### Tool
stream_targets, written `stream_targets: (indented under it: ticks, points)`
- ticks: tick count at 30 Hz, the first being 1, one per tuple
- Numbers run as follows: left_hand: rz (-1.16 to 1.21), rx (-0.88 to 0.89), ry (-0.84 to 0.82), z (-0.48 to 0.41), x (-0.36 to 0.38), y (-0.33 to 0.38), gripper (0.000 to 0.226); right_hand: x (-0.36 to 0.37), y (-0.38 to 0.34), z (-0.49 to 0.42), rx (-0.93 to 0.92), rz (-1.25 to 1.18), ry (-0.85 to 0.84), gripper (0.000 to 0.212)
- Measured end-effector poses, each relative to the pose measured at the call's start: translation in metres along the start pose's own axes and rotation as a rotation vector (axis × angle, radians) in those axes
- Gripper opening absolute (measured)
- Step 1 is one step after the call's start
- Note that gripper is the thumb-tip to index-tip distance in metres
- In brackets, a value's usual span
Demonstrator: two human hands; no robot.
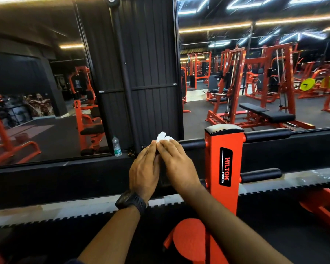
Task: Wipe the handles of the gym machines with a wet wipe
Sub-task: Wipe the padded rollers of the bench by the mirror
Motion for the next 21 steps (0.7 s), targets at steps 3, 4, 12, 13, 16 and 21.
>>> stream_targets:
  ticks: [3,4,12,13,16,21]
  points:
    - [-0.033,0.023,0.017,0.000,0.000,0.001,0.048,-0.009,0.034,-0.012,0.069,0.104,-0.129,0.060]
    - [-0.036,0.024,0.020,0.000,0.000,0.001,0.047,-0.013,0.045,-0.014,0.139,0.133,-0.148,0.061]
    - [-0.043,0.001,0.033,0.004,0.005,0.005,0.047,-0.021,0.056,-0.014,0.255,0.236,-0.227,0.062]
    - [-0.052,0.010,0.033,0.003,0.004,0.005,0.046,-0.027,0.069,-0.013,0.332,0.233,-0.190,0.061]
    - [-0.058,0.012,0.037,0.002,0.003,0.005,0.046,-0.020,0.042,-0.008,0.216,0.243,-0.221,0.057]
    - [-0.046,-0.006,0.038,0.003,0.003,0.006,0.046,-0.029,0.063,-0.004,0.269,0.194,-0.140,0.054]
Point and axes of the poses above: each hand's wrist, its own z-axis away from the middle knuckle, its own x-axis out of the palm, y = z × x, the point moved 9 cm from there along -z, towards the middle knuckle, and after that the axes turned 1 degree about z, right-handed, at the moved point
